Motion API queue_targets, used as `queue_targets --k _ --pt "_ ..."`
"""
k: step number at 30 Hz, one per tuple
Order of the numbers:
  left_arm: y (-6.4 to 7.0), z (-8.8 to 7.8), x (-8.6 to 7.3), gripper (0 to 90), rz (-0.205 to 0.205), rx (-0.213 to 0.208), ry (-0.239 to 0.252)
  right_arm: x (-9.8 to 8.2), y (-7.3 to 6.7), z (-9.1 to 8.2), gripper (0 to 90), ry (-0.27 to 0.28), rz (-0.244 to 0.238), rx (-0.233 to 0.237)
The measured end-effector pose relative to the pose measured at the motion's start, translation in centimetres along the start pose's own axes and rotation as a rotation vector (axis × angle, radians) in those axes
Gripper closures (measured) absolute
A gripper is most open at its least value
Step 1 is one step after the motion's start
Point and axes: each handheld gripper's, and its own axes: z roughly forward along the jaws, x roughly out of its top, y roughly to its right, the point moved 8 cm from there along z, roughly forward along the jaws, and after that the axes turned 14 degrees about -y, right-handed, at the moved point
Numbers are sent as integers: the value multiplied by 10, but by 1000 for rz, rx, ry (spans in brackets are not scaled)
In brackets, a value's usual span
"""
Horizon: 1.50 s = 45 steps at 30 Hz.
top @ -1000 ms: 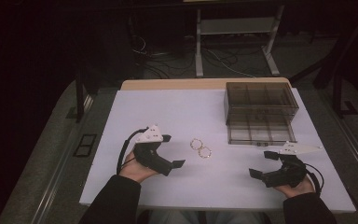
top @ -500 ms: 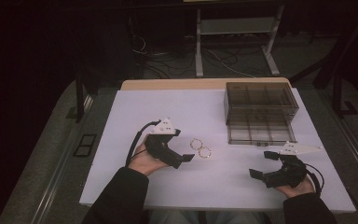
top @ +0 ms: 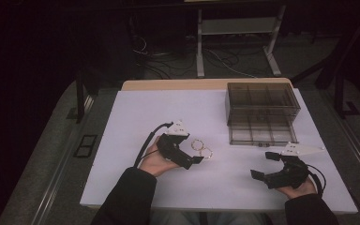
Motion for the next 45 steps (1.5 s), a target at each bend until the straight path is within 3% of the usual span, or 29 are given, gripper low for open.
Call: queue_targets --k 22,37,45 --pt "10 30 12 32 66 -26 -60 0 0 0 0 1 -6 5" --pt "14 51 14 117 68 -40 -78 -1 -1 0 0 -3 -7 11" --pt "8 60 10 160 53 -31 -113 -1 -1 0 0 0 -9 12"
